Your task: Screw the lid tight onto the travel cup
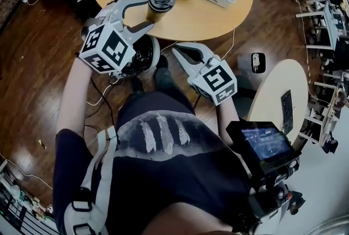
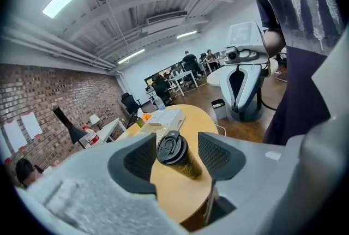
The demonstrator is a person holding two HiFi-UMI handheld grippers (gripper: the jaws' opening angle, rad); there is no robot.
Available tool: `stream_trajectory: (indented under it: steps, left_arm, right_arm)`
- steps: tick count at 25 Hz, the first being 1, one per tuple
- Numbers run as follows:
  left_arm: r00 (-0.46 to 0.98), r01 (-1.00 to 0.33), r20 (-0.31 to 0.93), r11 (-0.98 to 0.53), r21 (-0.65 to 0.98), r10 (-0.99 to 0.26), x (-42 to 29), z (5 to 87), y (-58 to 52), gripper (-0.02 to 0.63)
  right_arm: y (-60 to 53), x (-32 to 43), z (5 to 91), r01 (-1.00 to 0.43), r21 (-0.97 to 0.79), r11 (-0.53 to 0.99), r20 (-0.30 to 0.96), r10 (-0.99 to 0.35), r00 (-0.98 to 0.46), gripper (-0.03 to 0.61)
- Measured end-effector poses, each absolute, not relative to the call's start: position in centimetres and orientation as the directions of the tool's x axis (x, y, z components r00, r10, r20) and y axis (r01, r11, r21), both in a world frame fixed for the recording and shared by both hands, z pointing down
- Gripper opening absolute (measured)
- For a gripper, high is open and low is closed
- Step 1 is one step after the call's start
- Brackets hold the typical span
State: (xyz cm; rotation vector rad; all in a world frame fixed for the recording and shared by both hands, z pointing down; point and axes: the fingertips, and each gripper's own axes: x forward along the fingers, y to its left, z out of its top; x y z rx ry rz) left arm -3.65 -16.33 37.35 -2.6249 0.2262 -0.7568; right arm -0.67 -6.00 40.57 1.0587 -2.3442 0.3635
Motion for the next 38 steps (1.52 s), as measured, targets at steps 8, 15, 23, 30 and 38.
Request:
stream_trajectory:
  steps: [8,15,23,30,38]
  left_arm:
    - [0.774,0.04,0.599,-0.929,-0.367,-0.204,-0.3,39.4,-18.4,0.249]
    - [0.733,0.044,0.657,-0.952,-0.303,-0.175,1.7,41.1,-20.6,0.249]
    - [0.69,0.054,0.717,-0.98,-0.191,-0.102,1.3,42.7,-20.3,0.25]
    - [0.668,0.026,0.742,-0.995,-0.098,-0.056,1.4,44.3,-20.8,0.25]
    - [0.7,-0.021,0.713,-0.999,-0.041,-0.044,-0.4,44.7,-20.1,0.249]
  right_arm:
    - [-8.7,2.4,44.5,-0.745,-0.095,0.661,0.609,-0.553,-0.568,0.007]
    - [-12.5,3.9,48.7,-0.696,-0.127,0.707,0.649,-0.472,-0.598,0.008]
    - [-15.2,3.6,51.3,-0.623,-0.154,0.766,0.658,-0.391,-0.643,0.15]
    - [-18.3,1.2,53.1,-0.531,-0.162,0.832,0.655,-0.311,-0.688,0.328]
    - [-19.8,-2.0,53.2,-0.495,-0.124,0.86,0.642,-0.311,-0.701,0.373]
